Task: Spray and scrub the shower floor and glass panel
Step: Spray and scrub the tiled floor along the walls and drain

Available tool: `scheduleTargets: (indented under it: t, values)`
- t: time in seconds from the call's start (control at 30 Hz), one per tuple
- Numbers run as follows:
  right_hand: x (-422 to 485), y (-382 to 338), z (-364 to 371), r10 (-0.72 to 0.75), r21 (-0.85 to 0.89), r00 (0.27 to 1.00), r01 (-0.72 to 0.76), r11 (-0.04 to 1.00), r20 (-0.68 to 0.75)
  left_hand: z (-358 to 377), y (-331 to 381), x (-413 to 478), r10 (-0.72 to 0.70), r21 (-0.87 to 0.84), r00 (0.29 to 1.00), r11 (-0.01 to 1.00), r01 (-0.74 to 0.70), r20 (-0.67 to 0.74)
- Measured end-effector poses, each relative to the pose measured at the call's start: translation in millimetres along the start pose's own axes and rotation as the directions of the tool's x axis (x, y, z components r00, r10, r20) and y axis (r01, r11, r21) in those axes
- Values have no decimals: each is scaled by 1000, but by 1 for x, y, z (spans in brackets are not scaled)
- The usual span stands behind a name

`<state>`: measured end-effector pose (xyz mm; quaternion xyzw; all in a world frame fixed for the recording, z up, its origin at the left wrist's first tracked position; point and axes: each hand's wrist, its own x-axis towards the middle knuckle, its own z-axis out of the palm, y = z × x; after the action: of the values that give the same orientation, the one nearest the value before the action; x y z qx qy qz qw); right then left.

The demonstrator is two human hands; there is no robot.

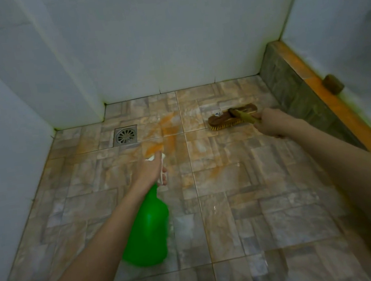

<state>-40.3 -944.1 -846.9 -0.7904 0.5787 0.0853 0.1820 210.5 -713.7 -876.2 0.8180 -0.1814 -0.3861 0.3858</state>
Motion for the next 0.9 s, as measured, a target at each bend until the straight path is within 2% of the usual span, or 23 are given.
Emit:
scheduleTargets:
  t: [0.1, 0.2, 0.5, 0.57, 0.67, 0.77, 0.9]
  values:
    - [-4, -6, 0, -17, 19, 1000, 17, 1000, 12, -13, 1, 10, 25, 66, 995, 998, -18, -95]
    - [-6, -8, -1, -11, 19, 1000, 11, 1000, 6, -19, 4, 18, 38, 58, 986, 998, -29, -164]
    - [-17, -6, -1, -72, 58, 997, 71, 996, 10, -13, 21, 18, -5, -66, 996, 998, -1, -89]
    - [-19, -12, -2, -63, 24, 997, 62, 998, 32, -12, 25, 18, 18, -51, 997, 998, -22, -77]
    - [-29, -38, -2, -78, -133, 994, 87, 987, 72, -14, 27, 18, 56, 24, 993, 998, -54, -100]
    - [-35, -69, 1, -178, -164, 979, 192, 968, 96, -16, 28, 24, 100, 4, 993, 995, -100, -63]
    - [9, -84, -5, -100, -76, 995, 99, 992, -16, -10, 36, 27, 157, -65, 984, 985, -162, -82]
